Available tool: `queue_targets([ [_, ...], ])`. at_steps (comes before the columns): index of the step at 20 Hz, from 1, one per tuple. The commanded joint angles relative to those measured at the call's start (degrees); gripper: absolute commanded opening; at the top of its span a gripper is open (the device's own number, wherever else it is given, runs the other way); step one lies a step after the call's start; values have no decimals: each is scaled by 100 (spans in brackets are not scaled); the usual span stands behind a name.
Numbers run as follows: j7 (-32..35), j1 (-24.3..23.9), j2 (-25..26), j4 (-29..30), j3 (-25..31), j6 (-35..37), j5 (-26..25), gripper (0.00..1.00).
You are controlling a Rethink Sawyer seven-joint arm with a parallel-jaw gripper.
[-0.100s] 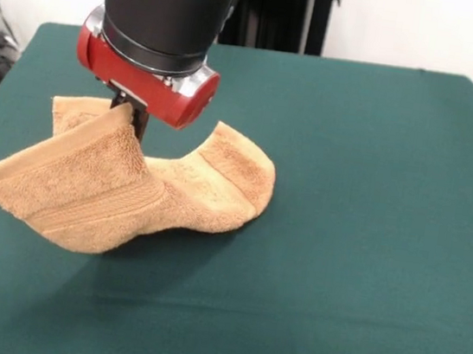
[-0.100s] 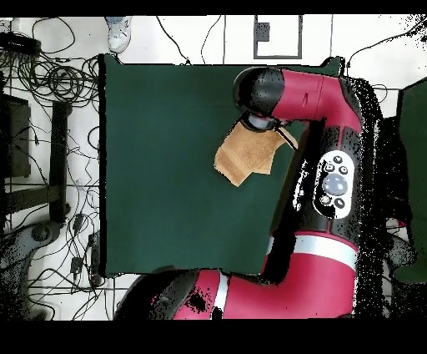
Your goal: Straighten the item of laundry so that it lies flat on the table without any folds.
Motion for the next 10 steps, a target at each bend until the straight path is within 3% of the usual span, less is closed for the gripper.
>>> queue_targets([
  [1,1641,211,146,700,67,515,426,0],
  [6,1529,221,165,725,21,384,489,0],
  [10,1687,315,47,1023,-84,-200,447,0],
])
